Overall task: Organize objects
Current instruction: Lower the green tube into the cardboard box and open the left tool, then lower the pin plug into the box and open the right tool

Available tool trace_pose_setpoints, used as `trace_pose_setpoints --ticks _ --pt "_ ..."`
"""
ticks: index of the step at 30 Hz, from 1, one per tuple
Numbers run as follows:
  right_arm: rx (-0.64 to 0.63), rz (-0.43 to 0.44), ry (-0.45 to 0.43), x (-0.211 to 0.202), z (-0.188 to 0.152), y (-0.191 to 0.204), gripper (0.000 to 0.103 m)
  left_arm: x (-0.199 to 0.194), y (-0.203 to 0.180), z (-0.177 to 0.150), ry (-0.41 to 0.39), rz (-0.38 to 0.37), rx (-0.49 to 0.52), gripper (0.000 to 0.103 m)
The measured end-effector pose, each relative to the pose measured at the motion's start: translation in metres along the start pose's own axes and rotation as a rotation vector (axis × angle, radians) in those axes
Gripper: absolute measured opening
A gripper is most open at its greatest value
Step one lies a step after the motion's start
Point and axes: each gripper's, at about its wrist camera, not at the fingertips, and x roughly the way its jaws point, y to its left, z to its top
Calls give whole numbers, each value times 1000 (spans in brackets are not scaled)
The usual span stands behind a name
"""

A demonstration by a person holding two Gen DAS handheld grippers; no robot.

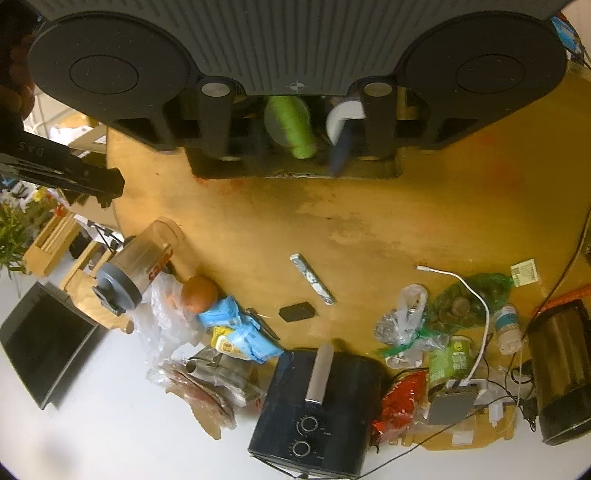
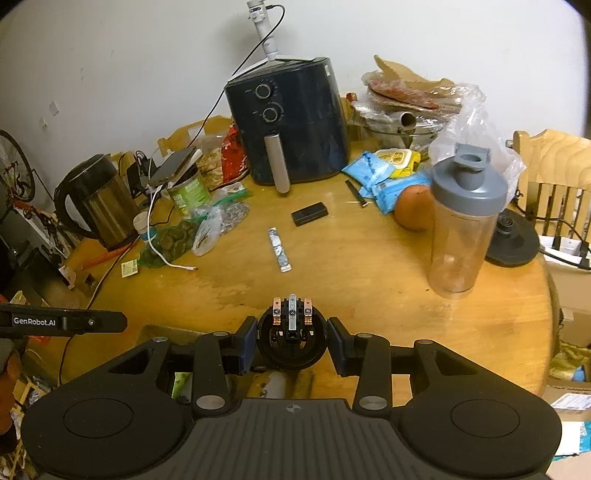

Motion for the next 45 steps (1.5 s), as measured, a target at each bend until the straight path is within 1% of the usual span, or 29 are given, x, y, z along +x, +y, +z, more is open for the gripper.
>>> trace_pose_setpoints --ticks 1,2,8,13,18,25,32,34,36,37,40,41,42,44,45 --pt "-3 3 6 2 -1 3 43 -2 3 -1 -12 8 -3 53" --pt "-5 6 11 5 -1 6 43 -3 5 0 -16 13 -7 53" --pt "-23 22 37 15 -4 25 43 -6 23 -5 -4 19 -42 53" --pt "-36 34 43 21 -2 37 43 -8 33 -8 0 18 -54 53" --pt "-56 50 43 25 1 50 43 -12 44 -10 -6 25 -68 53" --pt "-90 95 40 26 8 72 43 -19 60 -12 -20 37 -98 53" --pt "-101 110 53 33 11 85 43 -25 72 -16 -20 43 -119 53" --pt "-108 135 82 36 11 91 43 -26 75 -17 -21 45 -121 53" --pt "-127 198 123 41 10 98 44 -27 78 -18 -23 46 -124 53" --pt "-130 214 140 44 9 100 45 -28 80 -18 -23 46 -125 53" --pt "-110 209 117 44 7 105 76 -30 83 -19 -25 44 -125 53" --pt "-107 202 105 43 7 106 79 -31 84 -19 -26 44 -125 53" --pt "-107 191 94 41 8 106 80 -31 85 -19 -27 43 -125 53" --pt "-109 165 76 40 10 106 88 -32 87 -19 -28 41 -123 53" --pt "-107 145 65 39 11 105 90 -32 87 -19 -28 40 -123 53"
